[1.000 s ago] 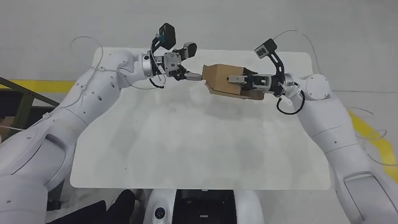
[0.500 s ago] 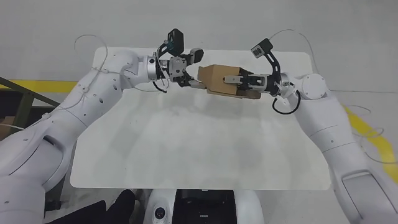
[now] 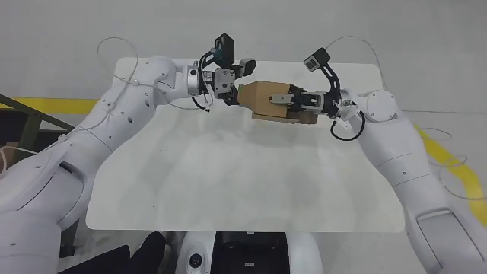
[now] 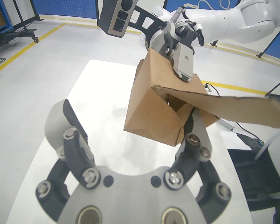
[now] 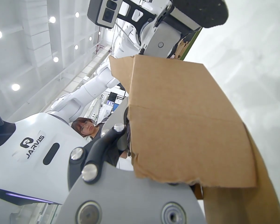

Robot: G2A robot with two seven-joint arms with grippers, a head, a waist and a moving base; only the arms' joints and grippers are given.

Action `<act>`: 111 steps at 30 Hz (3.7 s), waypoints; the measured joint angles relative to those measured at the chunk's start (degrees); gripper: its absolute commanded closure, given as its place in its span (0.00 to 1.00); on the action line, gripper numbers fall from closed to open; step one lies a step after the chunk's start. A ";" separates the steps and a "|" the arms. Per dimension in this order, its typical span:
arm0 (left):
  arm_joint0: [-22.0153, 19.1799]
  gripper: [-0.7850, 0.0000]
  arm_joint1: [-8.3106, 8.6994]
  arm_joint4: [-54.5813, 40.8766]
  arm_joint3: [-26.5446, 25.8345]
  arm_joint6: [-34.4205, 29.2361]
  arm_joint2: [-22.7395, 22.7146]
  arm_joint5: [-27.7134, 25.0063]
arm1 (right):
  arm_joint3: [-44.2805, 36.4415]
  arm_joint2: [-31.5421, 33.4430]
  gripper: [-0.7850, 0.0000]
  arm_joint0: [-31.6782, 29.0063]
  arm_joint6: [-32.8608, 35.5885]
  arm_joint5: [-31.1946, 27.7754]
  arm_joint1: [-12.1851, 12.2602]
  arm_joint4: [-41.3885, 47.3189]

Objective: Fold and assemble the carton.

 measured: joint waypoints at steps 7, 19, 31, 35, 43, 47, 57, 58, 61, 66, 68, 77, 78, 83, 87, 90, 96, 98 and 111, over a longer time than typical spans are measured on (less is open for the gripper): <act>1.32 0.00 0.47 1.22 1.36 2.48 -2.74 0.00 | 1.52 1.36 1.00 -0.20 -0.64 -0.63 0.28 -0.50; 6.05 0.00 4.95 1.85 -2.47 6.25 -10.03 0.00 | 2.75 2.66 1.00 -0.43 -10.58 0.12 0.87 -12.26; 7.25 0.00 7.76 -5.53 -17.82 -11.82 -16.63 12.18 | -1.62 0.78 1.00 -0.98 -15.04 3.78 0.57 -19.91; 10.67 0.00 9.04 -2.98 -21.32 -15.23 -19.74 16.67 | -3.28 0.82 1.00 -1.52 -16.02 4.06 0.57 -20.74; 12.79 0.00 9.33 -10.58 -15.74 -21.01 -22.22 13.68 | -3.44 2.85 1.00 -2.63 -14.27 3.03 0.98 -17.64; 12.15 0.00 8.80 -15.40 -10.43 -24.31 -21.73 10.36 | -3.35 4.23 1.00 -3.10 -13.56 0.95 1.25 -16.13; 11.90 0.00 8.66 -16.26 -9.39 -24.83 -21.55 9.93 | -3.36 4.66 1.00 -3.21 -13.75 -0.02 1.34 -16.30; 12.06 0.00 8.65 -16.34 -9.51 -24.72 -21.60 10.15 | -3.36 4.66 1.00 -3.21 -13.75 -0.02 1.34 -16.30; 13.48 0.00 8.51 -19.44 -10.84 -25.57 -21.61 10.46 | -3.75 4.70 1.00 -3.51 -14.55 0.36 1.39 -17.13; 12.98 0.00 8.61 -32.15 -10.10 -35.00 -21.77 9.72 | -6.21 4.93 1.00 -5.51 -19.05 -0.09 1.83 -24.43; 12.47 0.00 8.63 -35.24 -10.44 -38.91 -21.62 10.61 | -6.85 5.11 1.00 -6.34 -20.62 -0.76 1.95 -26.40; 12.27 0.00 7.68 -34.01 -14.66 -45.02 -19.84 17.43 | -10.43 4.86 1.00 -9.09 -25.76 -0.01 1.88 -29.10; 12.21 0.00 7.46 -33.38 -14.96 -44.99 -19.57 18.23 | -10.73 4.74 1.00 -9.15 -25.59 0.10 1.87 -29.28; 11.69 0.00 6.53 -31.96 -14.74 -44.71 -18.70 20.96 | -11.73 4.38 1.00 -9.47 -25.30 -0.10 1.80 -29.29; 11.53 0.00 5.83 -30.84 -13.57 -43.79 -18.36 22.68 | -12.91 4.57 1.00 -10.27 -25.05 -0.52 1.82 -27.89; 11.45 0.00 5.45 -31.23 -12.53 -43.96 -18.35 22.57 | -14.16 5.01 1.00 -11.12 -24.31 -1.00 1.97 -26.69; 11.24 0.00 4.87 -32.58 -10.99 -44.86 -18.67 20.90 | -15.68 5.47 1.00 -11.82 -21.62 -2.01 2.17 -23.77; 11.31 0.00 4.77 -33.21 -10.64 -45.19 -18.87 19.90 | -15.79 5.58 1.00 -11.87 -20.65 -2.55 2.19 -22.34; 11.56 0.00 4.31 -42.26 -8.71 -51.98 -19.87 13.21 | -14.81 5.22 1.00 -10.94 -14.11 -5.31 1.88 -11.57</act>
